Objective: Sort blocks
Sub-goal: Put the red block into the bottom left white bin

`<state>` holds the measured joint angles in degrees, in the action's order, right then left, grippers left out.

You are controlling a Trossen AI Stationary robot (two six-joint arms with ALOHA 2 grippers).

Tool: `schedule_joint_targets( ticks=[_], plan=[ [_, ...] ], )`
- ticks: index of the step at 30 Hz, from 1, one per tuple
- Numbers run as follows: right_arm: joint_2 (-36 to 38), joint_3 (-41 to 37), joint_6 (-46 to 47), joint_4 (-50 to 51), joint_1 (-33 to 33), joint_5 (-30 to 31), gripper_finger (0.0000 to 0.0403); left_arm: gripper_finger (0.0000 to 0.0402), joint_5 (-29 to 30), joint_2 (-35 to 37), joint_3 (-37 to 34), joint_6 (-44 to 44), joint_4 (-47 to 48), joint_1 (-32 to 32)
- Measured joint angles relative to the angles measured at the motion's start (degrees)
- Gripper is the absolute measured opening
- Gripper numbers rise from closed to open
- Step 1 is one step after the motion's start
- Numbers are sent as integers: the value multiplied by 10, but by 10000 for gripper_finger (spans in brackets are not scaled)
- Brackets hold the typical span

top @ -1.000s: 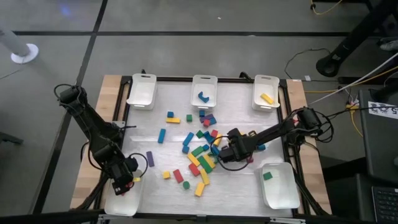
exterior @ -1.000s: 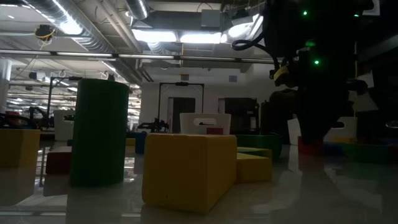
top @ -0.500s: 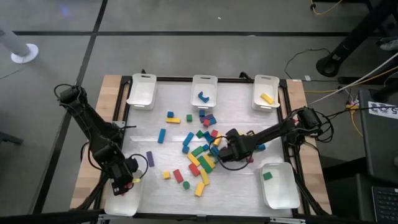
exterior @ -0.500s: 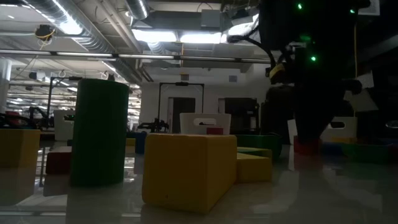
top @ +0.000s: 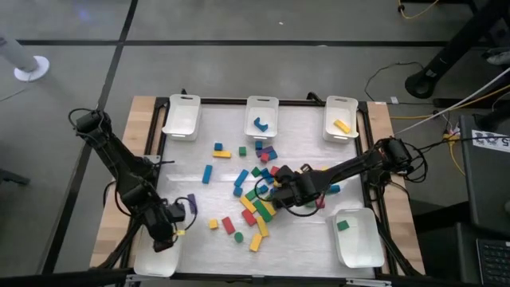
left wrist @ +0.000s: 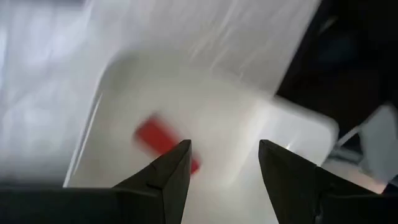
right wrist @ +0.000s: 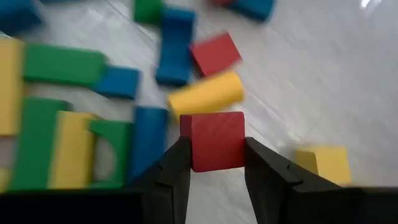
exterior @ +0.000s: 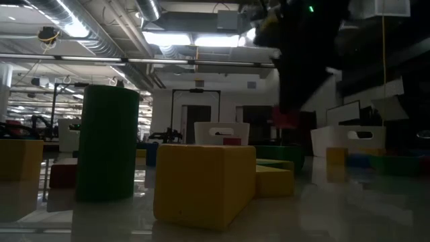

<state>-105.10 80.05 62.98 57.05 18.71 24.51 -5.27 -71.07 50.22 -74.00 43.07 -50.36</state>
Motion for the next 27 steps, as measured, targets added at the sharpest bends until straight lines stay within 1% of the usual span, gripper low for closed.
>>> schedule_joint_targets(
  ticks=[4, 8, 10, 14, 18, 20, 22, 25, 27],
  plan=[
    [0, 48, -43, -1, 0, 16, 128, 175, 66, 0, 0, 64, -61, 20],
    [0, 95, -85, -4, 0, 31, 128, 175, 152, 0, 0, 150, -113, 41],
    [0, 117, -105, -5, 0, 34, 128, 175, 210, 0, 0, 186, -128, 50],
    [0, 157, -133, -5, 0, 34, 128, 175, 347, 0, 0, 241, -146, 65],
    [0, 192, -153, -9, 0, 34, 129, 175, 489, 0, 0, 331, -182, 73],
    [1, 203, -166, -25, 0, 34, 129, 175, 546, 0, 0, 385, -210, 75],
    [1, 214, -182, -42, 0, 33, 129, 175, 593, 0, 0, 448, -245, 79],
    [1, 225, -207, -76, 0, 29, 129, 175, 646, -2, 0, 545, -311, 86],
    [1, 230, -227, -96, 0, 29, 129, 175, 661, -3, 0, 612, -356, 91]
  ],
)
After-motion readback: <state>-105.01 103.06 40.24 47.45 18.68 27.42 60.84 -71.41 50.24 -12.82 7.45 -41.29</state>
